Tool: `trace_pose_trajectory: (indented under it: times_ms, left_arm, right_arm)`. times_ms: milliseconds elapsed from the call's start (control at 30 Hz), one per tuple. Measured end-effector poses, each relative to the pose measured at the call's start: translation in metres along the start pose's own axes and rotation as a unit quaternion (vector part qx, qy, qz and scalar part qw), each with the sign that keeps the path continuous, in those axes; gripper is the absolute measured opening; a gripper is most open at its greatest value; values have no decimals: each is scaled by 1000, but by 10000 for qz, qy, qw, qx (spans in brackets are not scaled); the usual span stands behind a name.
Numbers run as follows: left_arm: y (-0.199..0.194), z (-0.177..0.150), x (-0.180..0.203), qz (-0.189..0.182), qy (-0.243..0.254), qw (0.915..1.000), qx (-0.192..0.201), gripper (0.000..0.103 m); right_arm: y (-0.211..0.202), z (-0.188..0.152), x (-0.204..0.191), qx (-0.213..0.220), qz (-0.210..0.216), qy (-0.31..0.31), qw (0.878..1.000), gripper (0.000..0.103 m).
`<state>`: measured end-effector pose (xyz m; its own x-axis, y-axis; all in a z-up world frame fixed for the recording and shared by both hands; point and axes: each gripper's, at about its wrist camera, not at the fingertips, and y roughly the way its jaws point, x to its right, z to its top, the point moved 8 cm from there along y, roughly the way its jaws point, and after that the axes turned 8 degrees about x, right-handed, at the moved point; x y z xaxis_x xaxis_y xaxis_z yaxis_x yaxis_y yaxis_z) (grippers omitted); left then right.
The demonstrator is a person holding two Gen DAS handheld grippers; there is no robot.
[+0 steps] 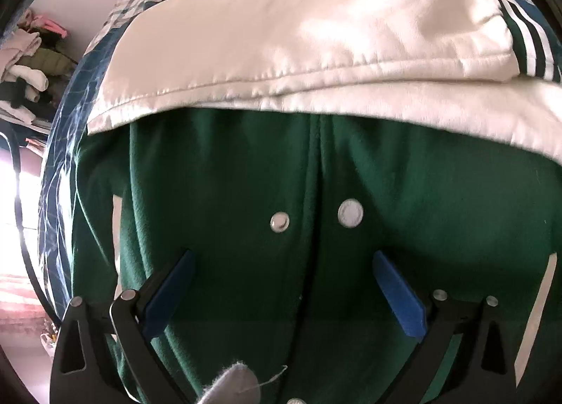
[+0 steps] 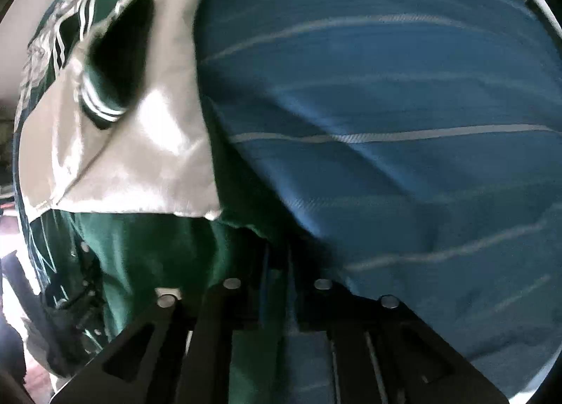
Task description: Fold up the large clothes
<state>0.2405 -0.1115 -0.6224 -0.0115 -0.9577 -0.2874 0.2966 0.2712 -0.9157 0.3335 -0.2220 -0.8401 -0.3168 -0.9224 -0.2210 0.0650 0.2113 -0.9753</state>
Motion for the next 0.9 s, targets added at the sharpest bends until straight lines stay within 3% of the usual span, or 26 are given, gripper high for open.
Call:
trace_pose_trajectory:
  times_ms: [33,100,133,167,233,267,300,367,467,533,600,733,767,800,833,900]
  left_arm:
    - [0,-1,-2,-17,22,10000,-7,103]
    - [0,-4,-3,-46,48,10000,7,103]
    - [1,-5,-2,-53,57,10000,23,103]
    - [2,-6,-1,-62,62,10000,35,103]
    - [4,-5,-1,-86,27,9999,72,103]
    - [5,-4,-1,-93,20,9999,103,103]
    - [6,-2,0,-104,11,9999,131,103]
    - [5,-2,1,-95,-11,9998,172,103]
    - [-1,-4,-4,-21,-114,9997,196,103]
    - [-13,-13,-18,106,-342,9992,153,103]
    - [-32,-28,-34,170,-652,9976,126,103]
    - [-64,-81,-66,647,-1212,9903,-211,103]
    - [-71,-97,-70,801,-1325,9874,-330,103]
    - [-76,-114,-74,986,-1422,9839,-456,103]
    - [-81,-130,-77,1187,-1470,9804,-563,103]
    - [-88,-161,-78,1602,-1471,9730,-772,103]
  right_arm:
    - [-12,-1,-3,10,-22,53,10000,19]
    - [-28,0,-10,171,202,187,9995,37]
    - [-33,1,-14,237,355,251,9988,55]
    - [-31,2,-18,205,436,259,9985,59]
    - [-10,-1,-19,-49,228,184,9996,57]
    - [5,-7,-14,-163,-215,29,9996,43]
    - [14,-10,-4,-197,-649,-177,9975,43]
    - [16,-11,4,-10,-724,-308,9969,43]
    - [-2,-18,-3,-68,-1002,-495,9937,47]
    - [-13,-36,-11,-217,-842,-514,9949,51]
    - [-20,-69,-18,-586,-252,-436,9970,58]
    - [-13,-142,-10,-1426,342,-248,9889,59]
    - [-5,-162,-8,-1648,529,-159,9848,55]
    - [4,-177,-6,-1804,700,-98,9811,41]
    - [10,-188,-4,-1861,798,-30,9793,15]
    - [15,-202,2,-1858,688,-199,9800,13]
